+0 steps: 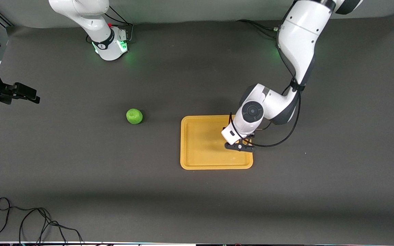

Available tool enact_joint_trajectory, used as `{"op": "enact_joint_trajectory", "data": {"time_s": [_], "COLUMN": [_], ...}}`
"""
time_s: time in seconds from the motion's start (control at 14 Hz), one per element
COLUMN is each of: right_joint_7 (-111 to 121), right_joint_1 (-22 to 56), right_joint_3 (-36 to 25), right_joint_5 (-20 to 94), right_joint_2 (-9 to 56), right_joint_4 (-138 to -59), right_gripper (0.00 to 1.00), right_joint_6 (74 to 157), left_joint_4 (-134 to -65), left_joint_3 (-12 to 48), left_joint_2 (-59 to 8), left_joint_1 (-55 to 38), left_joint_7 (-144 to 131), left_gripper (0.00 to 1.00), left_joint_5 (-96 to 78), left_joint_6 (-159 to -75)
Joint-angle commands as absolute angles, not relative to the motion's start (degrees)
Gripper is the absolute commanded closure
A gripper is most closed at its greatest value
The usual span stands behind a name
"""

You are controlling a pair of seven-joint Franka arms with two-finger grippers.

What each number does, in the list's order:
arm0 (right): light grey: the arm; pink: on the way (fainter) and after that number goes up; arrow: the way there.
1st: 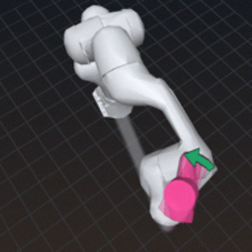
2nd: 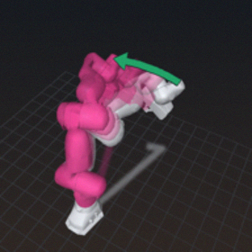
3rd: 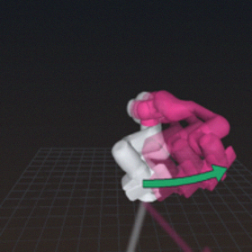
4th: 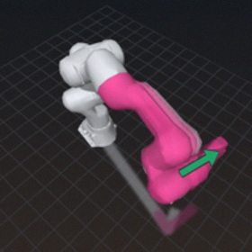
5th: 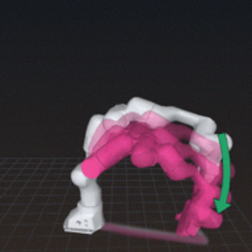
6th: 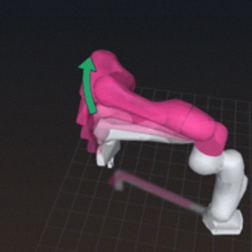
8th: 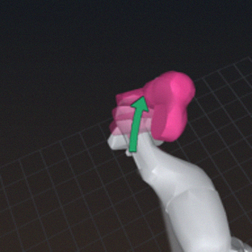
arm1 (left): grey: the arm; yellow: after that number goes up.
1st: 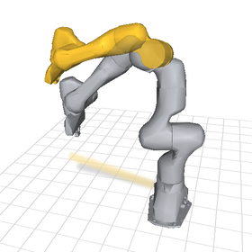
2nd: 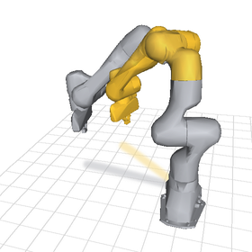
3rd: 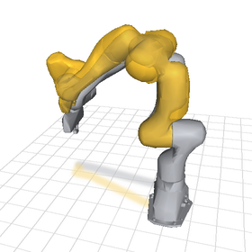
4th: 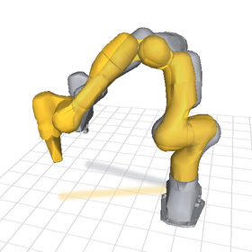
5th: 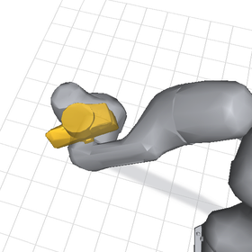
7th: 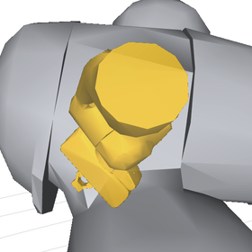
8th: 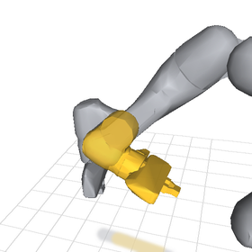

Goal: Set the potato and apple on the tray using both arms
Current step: 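Carry the potato over the tray and release it with the left gripper, then grasp the green apple with the right gripper while the left gripper withdraws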

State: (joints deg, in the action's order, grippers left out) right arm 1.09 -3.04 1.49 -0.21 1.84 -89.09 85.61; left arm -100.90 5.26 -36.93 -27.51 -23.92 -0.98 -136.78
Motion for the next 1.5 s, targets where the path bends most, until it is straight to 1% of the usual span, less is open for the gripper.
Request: {"op": "enact_joint_trajectory", "data": {"time_s": [0.0,0.07,0.21,0.29,0.43,0.57,0.71,0.79,1.0,1.07,1.21,1.36,1.43], "right_joint_7": [-1.2,-5.3,-11.3,-13.9,-20.2,-22.0,-22.0,-22.0,-21.9,-21.9,-22.1,-22.2,-22.3], "right_joint_1": [1.1,3.3,9.2,12.1,17.9,21.1,21.3,21.3,21.3,21.3,21.4,21.4,21.4], "right_joint_3": [1.1,1.2,1.2,1.2,1.1,1.1,1.2,1.2,1.0,1.0,1.1,1.1,1.2], "right_joint_5": [0.5,0.6,0.5,0.6,0.5,0.5,0.5,0.5,0.5,0.5,0.5,0.5,0.5], "right_joint_2": [0.5,0.0,-1.4,-1.8,-2.5,-5.2,-10.7,-13.2,-17.1,-17.4,-16.6,-13.6,-12.0], "right_joint_4": [-89.6,-89.7,-91.2,-91.4,-91.8,-96.2,-105.0,-109.6,-120.7,-123.8,-129.0,-132.3,-134.2], "right_gripper": [0.00,0.00,0.00,0.00,0.00,0.00,0.00,0.00,0.00,0.00,0.00,0.00,0.00], "right_joint_6": [85.8,85.5,85.6,85.7,85.6,87.0,92.3,95.0,102.4,104.8,111.1,118.3,122.5], "left_joint_4": [-99.6,-99.6,-99.5,-99.4,-98.3,-97.9,-97.9,-97.9,-98.1,-98.3,-101.1,-103.8,-103.9], "left_joint_3": [4.7,4.7,4.7,4.7,4.6,4.6,4.3,4.3,4.2,4.2,4.0,4.0,3.9], "left_joint_2": [-37.2,-37.2,-37.4,-37.4,-36.3,-31.9,-25.6,-22.4,-14.6,-12.7,-8.8,-4.6,-3.5], "left_joint_1": [-27.9,-28.0,-28.2,-28.1,-27.3,-25.8,-24.0,-21.4,-15.8,-12.3,-8.3,-3.4,-2.3], "left_joint_7": [-24.8,-25.0,-24.9,-24.2,-24.3,-24.9,-24.4,-24.0,-19.6,-16.6,-9.2,-6.1,-6.2], "left_gripper": [0.64,0.49,0.30,0.01,0.00,0.00,0.00,0.00,0.00,0.00,0.00,0.00,0.00], "left_joint_5": [-0.6,-0.6,-0.3,-0.2,-0.2,-0.7,-0.7,-0.7,-0.2,-0.1,-0.1,-0.1,-0.1], "left_joint_6": [-136.3,-136.4,-136.4,-136.4,-135.3,-131.2,-126.6,-123.9,-117.2,-115.2,-113.7,-113.5,-112.9]}}
